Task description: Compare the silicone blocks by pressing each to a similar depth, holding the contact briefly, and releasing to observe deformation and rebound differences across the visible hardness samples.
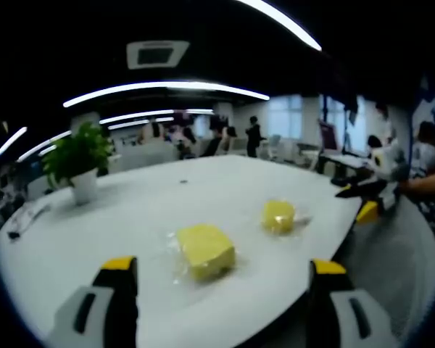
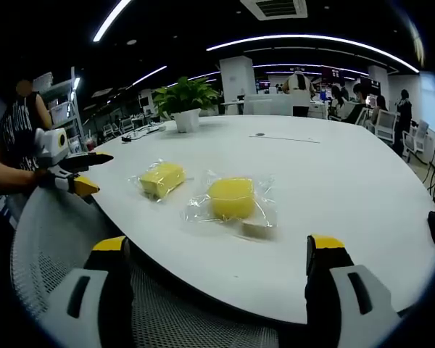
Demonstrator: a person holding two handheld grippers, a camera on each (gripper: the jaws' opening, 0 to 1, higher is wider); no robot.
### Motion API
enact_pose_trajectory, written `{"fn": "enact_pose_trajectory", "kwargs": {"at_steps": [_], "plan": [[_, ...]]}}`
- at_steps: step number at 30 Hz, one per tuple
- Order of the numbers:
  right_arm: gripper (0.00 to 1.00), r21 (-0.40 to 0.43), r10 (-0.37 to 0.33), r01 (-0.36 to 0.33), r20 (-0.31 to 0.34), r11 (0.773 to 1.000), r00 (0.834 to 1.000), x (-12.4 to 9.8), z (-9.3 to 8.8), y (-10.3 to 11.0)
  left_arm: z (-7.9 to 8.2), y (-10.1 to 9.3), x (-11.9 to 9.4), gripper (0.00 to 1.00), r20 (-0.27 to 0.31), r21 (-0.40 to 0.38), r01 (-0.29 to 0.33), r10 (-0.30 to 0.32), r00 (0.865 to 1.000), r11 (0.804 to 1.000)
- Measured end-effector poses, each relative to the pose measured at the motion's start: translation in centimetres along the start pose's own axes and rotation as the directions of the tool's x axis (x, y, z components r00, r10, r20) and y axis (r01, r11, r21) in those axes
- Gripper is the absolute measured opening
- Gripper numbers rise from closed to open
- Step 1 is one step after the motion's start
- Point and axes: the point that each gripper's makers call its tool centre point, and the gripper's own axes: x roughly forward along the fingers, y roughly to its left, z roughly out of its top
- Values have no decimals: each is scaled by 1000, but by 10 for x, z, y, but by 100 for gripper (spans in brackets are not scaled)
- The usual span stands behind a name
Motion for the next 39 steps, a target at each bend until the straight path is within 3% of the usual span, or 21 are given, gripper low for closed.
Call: {"fn": "enact_pose_trajectory", "kwargs": {"at_steps": [39], "plan": [[94,4,-9,9,-5,1000,1000,0,-1,-2,-2,-1,0,100,-13,-14,3,-3,1000,1000]]}}
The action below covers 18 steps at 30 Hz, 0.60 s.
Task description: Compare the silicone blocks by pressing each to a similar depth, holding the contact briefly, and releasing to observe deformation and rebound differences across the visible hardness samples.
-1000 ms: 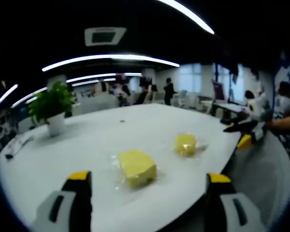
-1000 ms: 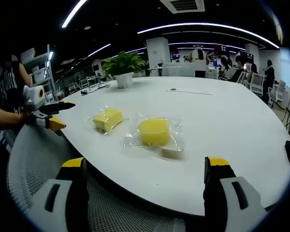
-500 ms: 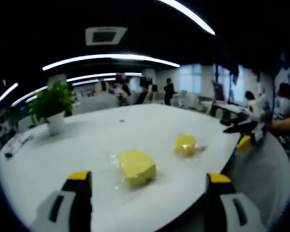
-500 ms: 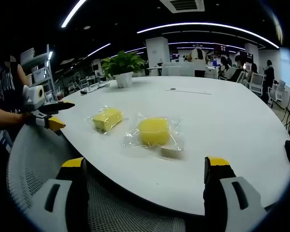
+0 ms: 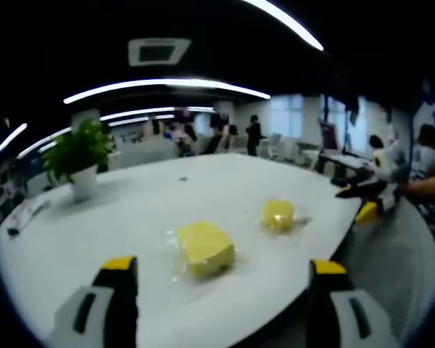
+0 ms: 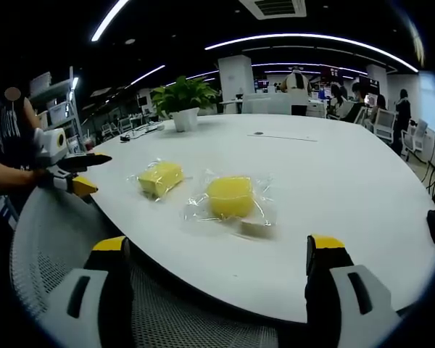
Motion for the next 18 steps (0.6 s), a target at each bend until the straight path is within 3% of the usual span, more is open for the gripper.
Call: {"fn": "enact_pose_trajectory", "kwargs": {"at_steps": [18], "plan": [[94,1,-2,2,4,1000,1000,-1,2,-2,-5,0,2,99,-44,11,0,1,999,1000]]}}
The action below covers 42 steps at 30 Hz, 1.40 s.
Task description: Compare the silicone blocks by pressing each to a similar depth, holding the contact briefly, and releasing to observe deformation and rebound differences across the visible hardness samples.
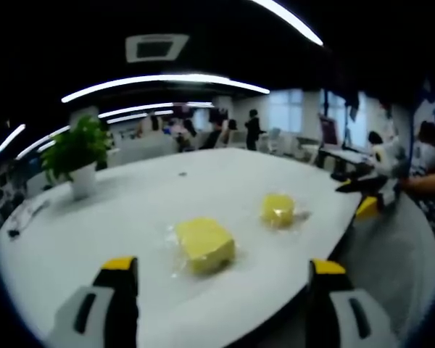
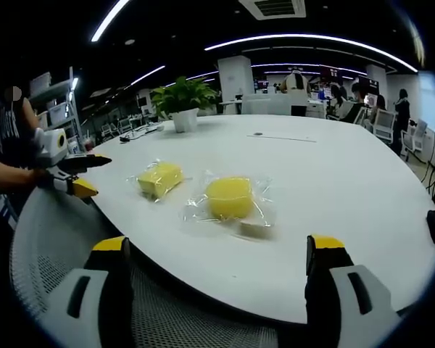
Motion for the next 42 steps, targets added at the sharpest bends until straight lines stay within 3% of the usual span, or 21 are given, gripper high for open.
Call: {"fn": "enact_pose_trajectory", "kwargs": {"at_steps": [8,13,19,23,32,42], "plan": [[94,2,-4,4,-1,1000,1000,1,0,0,2,1,-3,95,-7,5,16,-16,1000,1000],[94,2,-3,3,-3,1000,1000,1,0,0,11,4,-4,90,20,-84,43,-42,999,995],[94,3,-5,5,-3,1000,1000,1,0,0,17,10,-2,84,17,-105,56,-55,998,993],[94,4,-7,7,-3,1000,1000,1,0,0,11,17,2,76,-14,-129,59,-61,998,990],[94,5,-10,10,-4,1000,1000,1,0,-2,-4,29,13,70,-61,-165,40,-51,997,985],[94,7,-12,12,-8,1000,1000,2,0,-4,-2,41,31,66,-62,-241,50,-67,996,969]]}}
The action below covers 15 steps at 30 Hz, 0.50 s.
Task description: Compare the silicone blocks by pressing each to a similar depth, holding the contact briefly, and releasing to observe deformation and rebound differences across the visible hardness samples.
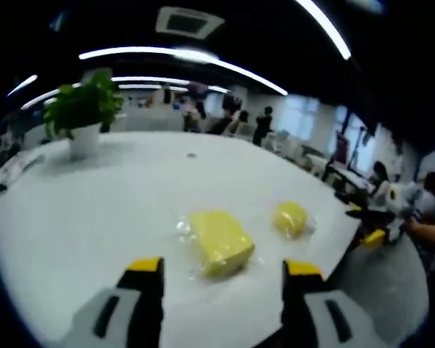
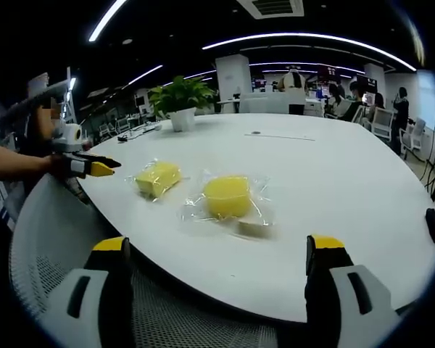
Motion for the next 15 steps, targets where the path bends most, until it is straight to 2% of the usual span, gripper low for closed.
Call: {"fn": "enact_pose_trajectory", "kwargs": {"at_steps": [15], "plan": [[94,5,-15,15,-7,1000,1000,0,-1,-3,-6,11,30,64,-30,-104,20,-23,999,994]]}}
